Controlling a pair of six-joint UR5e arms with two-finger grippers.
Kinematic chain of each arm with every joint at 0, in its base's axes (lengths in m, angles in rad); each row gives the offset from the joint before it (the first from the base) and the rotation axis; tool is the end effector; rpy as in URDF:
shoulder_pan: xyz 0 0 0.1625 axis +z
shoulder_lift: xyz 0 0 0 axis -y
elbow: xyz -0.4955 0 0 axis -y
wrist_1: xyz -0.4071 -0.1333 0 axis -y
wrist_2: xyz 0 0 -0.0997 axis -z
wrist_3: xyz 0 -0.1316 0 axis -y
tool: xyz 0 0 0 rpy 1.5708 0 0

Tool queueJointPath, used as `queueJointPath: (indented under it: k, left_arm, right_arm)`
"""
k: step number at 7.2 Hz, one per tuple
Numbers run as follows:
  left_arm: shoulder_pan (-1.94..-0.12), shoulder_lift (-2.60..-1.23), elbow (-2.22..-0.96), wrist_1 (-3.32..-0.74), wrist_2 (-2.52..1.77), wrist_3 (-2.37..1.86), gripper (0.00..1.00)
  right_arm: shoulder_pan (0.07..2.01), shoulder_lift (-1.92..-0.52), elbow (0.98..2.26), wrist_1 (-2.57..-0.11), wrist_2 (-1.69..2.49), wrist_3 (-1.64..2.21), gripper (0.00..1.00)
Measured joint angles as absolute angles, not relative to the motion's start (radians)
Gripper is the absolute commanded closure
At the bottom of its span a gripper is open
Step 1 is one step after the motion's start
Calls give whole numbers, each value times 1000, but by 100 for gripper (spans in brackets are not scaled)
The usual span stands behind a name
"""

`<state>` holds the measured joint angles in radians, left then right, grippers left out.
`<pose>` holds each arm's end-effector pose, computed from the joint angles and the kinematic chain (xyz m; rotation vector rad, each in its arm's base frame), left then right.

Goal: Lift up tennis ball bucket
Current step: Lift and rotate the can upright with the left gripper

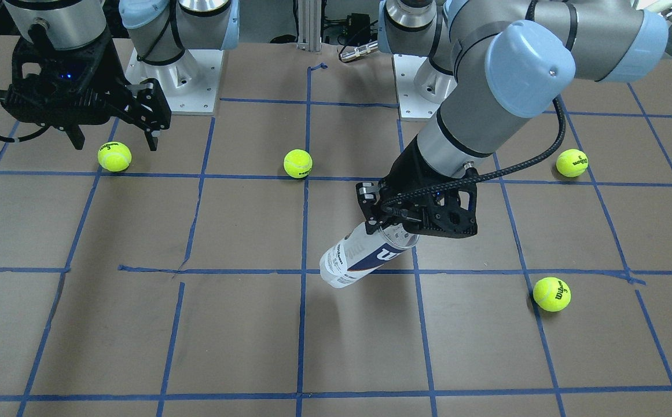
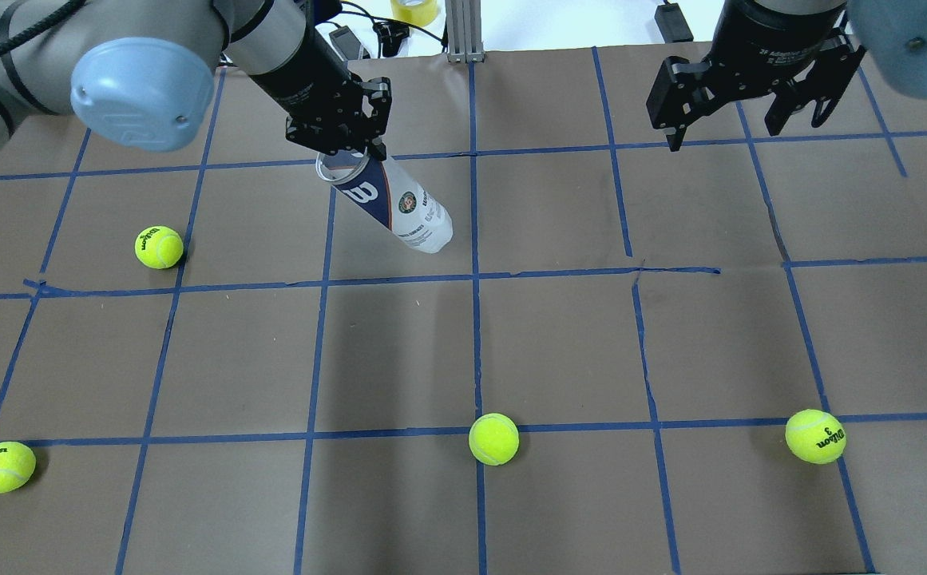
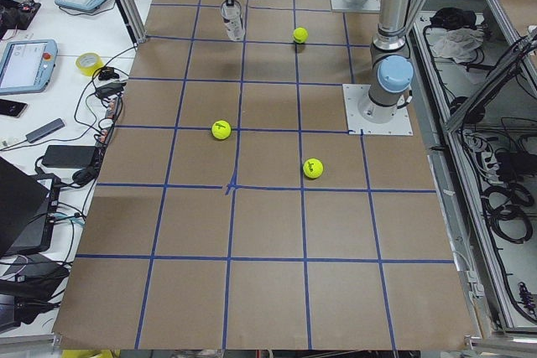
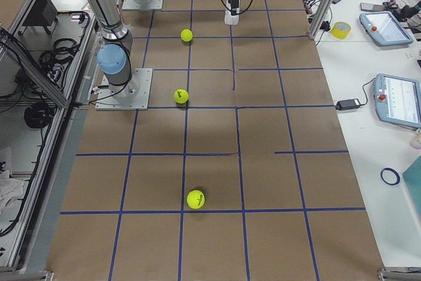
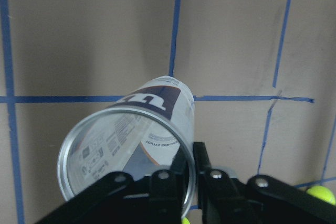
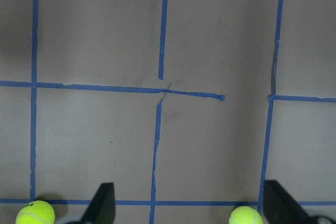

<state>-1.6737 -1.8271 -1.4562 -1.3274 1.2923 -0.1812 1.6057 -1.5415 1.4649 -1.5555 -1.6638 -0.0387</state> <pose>-0.2344 -0.6199 0.4686 0.0912 -2.8491 0.0870 0.1394 -0.5234 0.5643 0.1078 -3.0452 0.0932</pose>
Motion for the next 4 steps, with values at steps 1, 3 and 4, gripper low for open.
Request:
queueJointPath:
  k: [1,3,4]
  left_arm:
    - [-1704,-1864,-1417,-1282,1364,-170,100]
    - [-1782,-1959,-1369,-1171,1528,-134,100]
    - [-1817,-2002,-1346,-1153,1599,-107,100]
  right_arm:
    - [1605,-1542,1465,-1555,-1676,-39,0]
    - [1605,-1542,1465,-1556,-1695,-38,0]
    - [1604,-1542,1465,-1557,-1695,-36,0]
